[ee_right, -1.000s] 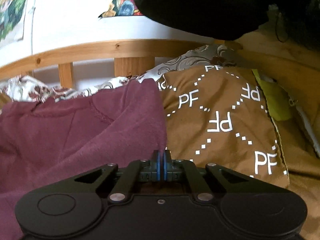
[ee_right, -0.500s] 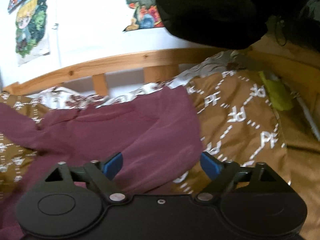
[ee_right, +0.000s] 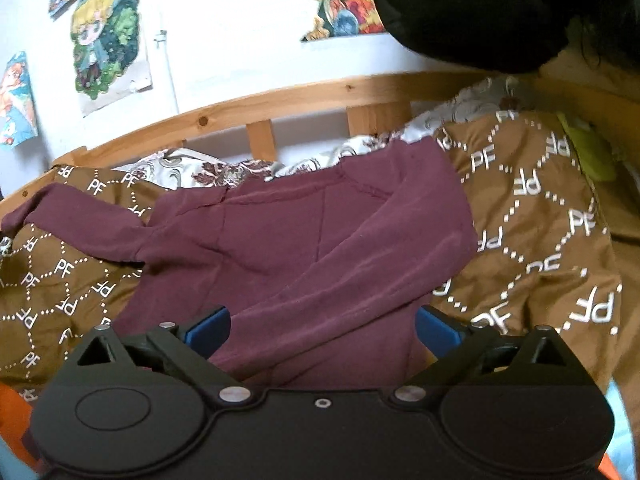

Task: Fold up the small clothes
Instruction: 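Close the left tool on the other sleeve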

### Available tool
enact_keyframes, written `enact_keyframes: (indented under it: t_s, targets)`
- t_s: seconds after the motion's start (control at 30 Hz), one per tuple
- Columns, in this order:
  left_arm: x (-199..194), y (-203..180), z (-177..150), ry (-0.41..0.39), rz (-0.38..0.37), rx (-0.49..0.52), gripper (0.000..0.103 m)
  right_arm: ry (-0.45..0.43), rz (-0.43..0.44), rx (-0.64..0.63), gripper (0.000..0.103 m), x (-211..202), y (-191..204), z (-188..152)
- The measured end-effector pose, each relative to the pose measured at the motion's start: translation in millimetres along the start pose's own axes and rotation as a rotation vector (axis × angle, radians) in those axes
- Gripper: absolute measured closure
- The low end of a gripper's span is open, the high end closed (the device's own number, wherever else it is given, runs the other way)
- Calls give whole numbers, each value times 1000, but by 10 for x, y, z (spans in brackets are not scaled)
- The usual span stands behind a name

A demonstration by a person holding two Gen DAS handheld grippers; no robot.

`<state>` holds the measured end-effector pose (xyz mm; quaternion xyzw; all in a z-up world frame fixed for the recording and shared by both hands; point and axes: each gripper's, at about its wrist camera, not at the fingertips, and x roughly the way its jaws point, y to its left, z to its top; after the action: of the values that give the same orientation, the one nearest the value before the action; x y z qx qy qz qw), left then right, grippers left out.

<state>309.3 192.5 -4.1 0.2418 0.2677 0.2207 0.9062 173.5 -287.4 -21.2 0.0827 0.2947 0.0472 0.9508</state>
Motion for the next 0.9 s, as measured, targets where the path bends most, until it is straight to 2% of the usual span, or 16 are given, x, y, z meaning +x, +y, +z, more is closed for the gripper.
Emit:
enact_keyframes:
  t_s: [0.1,0.17,0.23,0.33,0.43,0.5,0.57,0.67,0.9]
  targets:
    - [200,14,20,-32,2,49,3,21,-4,5,4,69,-29,-22]
    - [328,75,54,-42,-29,50,4,36,-6,-8,4,103,-20,-45]
    - [443,151,98,-43,-74,40,9,51,-2,-16,4,143,-13,-61]
    - [631,256,158,7,-156,37,26,69,5,-28,4,203,13,-77]
    - [810,325,196,89,-203,34,54,82,12,-39,4,256,48,-96]
    - [886,358,199,141,-237,10,83,90,17,-40,4,275,59,-107]
    - [901,412,193,175,-266,-35,98,94,20,-42,4,277,64,-114]
    - [800,528,213,167,-316,-135,99,85,21,-41,4,262,72,-108]
    - [392,739,506,173,-377,-219,100,50,30,-29,4,170,52,-69]
